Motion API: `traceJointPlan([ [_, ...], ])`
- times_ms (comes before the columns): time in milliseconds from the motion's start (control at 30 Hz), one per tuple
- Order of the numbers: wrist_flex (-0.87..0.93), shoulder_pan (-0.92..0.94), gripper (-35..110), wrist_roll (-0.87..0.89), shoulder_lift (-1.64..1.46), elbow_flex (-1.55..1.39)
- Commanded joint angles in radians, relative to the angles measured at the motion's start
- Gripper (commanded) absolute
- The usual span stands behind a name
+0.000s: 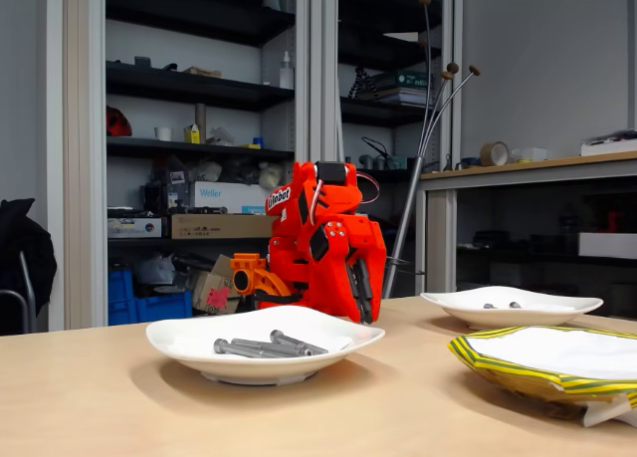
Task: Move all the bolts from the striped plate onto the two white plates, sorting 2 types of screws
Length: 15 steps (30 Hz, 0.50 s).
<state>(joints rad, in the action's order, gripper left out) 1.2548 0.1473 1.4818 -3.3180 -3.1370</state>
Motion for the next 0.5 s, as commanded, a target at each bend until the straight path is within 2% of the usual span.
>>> traceJointPlan([
  [0,0.066,-0.008,0,0.023,-0.005,-0.005],
  [33,0.078,-0.008,0,-0.058,-0.009,-0.005],
  [467,0.075,-0.025,0,-0.054,-0.006,-0.005],
])
